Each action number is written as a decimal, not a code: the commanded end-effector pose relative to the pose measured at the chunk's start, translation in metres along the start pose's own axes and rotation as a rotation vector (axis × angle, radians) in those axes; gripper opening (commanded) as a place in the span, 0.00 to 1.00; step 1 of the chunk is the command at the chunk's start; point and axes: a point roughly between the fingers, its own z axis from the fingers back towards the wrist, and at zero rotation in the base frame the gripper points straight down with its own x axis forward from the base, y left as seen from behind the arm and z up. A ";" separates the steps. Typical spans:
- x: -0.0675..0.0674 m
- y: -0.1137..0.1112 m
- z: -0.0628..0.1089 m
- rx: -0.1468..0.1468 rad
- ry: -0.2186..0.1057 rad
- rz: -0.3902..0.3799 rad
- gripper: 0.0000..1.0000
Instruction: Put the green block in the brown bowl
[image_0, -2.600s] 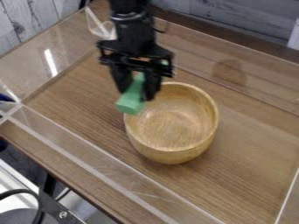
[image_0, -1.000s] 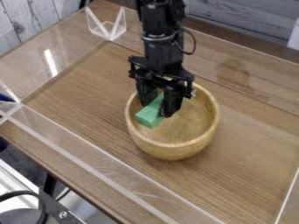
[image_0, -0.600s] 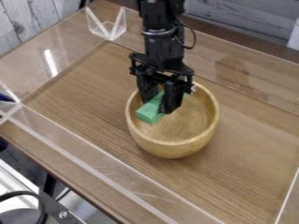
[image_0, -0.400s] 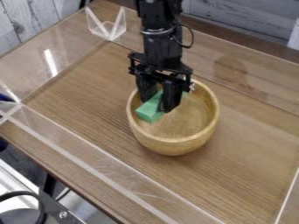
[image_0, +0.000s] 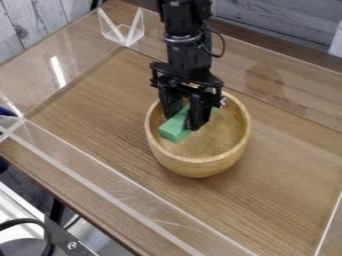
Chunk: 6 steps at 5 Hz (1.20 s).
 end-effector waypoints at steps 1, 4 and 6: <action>0.008 -0.003 0.006 0.015 -0.034 -0.014 0.00; 0.006 -0.020 0.000 -0.006 -0.028 0.067 1.00; 0.016 -0.041 0.044 0.020 -0.059 0.017 1.00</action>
